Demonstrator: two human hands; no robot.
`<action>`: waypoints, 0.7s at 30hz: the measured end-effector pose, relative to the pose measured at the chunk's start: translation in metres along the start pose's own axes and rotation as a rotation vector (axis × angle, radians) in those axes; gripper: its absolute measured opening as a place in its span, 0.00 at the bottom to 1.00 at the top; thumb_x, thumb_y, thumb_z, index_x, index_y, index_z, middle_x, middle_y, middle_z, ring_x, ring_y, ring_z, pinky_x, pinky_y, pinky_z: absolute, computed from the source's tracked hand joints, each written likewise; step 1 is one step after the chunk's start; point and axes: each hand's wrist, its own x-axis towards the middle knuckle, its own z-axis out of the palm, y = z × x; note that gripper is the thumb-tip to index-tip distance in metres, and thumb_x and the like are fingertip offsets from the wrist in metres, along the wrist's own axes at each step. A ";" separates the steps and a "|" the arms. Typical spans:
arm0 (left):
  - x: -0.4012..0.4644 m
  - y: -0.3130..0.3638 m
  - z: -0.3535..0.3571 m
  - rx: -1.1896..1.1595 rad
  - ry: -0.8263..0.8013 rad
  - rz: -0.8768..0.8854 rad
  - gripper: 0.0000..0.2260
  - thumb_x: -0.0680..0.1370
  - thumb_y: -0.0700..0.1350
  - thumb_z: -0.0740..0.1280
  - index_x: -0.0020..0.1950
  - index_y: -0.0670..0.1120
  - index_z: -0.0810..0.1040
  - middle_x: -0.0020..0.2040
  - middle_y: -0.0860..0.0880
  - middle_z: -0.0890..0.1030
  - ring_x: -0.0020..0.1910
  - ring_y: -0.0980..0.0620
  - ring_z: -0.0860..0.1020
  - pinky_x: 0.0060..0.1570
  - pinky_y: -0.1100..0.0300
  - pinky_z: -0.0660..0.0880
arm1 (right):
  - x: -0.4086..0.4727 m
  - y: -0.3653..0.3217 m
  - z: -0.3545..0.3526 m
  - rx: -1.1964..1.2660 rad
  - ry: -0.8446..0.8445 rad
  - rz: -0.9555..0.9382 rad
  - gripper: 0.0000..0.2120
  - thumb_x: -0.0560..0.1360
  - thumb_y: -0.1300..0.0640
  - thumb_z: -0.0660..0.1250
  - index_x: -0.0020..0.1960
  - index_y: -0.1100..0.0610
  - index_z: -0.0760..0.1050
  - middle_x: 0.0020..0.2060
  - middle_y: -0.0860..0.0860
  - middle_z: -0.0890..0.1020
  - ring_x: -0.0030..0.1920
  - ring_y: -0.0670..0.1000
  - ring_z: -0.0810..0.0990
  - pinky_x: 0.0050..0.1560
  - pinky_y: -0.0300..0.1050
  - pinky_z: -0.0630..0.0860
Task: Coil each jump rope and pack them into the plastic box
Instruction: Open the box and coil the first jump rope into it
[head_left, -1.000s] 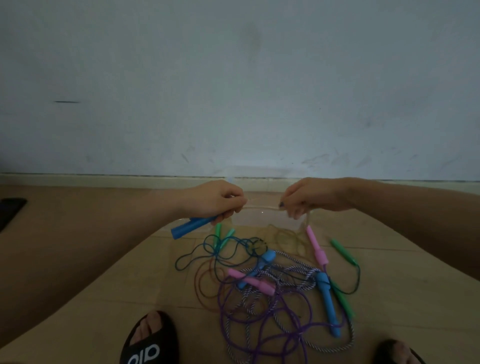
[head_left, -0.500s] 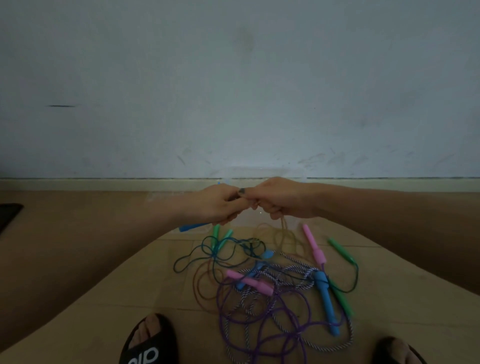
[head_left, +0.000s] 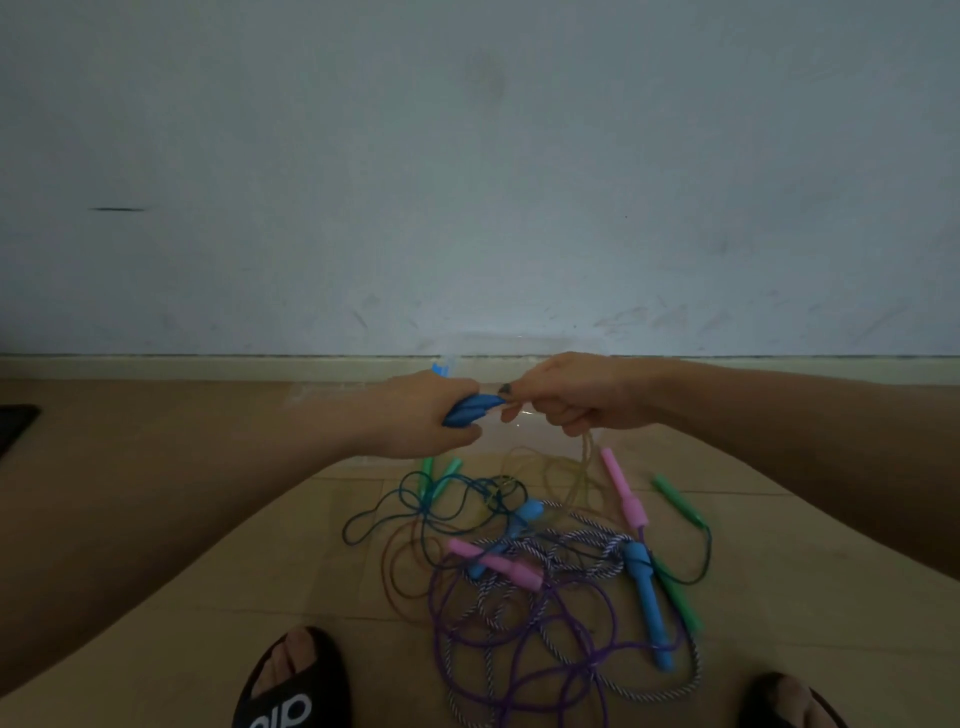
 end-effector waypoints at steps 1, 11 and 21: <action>-0.001 0.002 -0.001 0.043 0.015 -0.007 0.10 0.80 0.56 0.63 0.43 0.52 0.68 0.35 0.51 0.73 0.31 0.53 0.72 0.35 0.55 0.69 | 0.000 0.000 0.001 0.005 -0.017 0.003 0.14 0.80 0.49 0.63 0.53 0.60 0.80 0.28 0.49 0.59 0.28 0.48 0.54 0.29 0.42 0.55; 0.002 0.006 0.001 0.237 0.085 -0.051 0.18 0.76 0.65 0.62 0.43 0.51 0.70 0.34 0.52 0.74 0.31 0.55 0.73 0.34 0.57 0.69 | 0.005 0.001 0.010 0.041 -0.029 -0.036 0.14 0.78 0.59 0.65 0.34 0.56 0.72 0.25 0.46 0.68 0.25 0.45 0.58 0.26 0.38 0.55; 0.003 0.006 0.003 0.129 0.108 -0.012 0.15 0.76 0.64 0.61 0.40 0.55 0.70 0.33 0.53 0.75 0.31 0.55 0.75 0.34 0.57 0.73 | 0.002 0.000 0.010 -0.017 -0.079 -0.001 0.17 0.79 0.48 0.65 0.33 0.52 0.71 0.26 0.47 0.61 0.25 0.46 0.54 0.24 0.39 0.52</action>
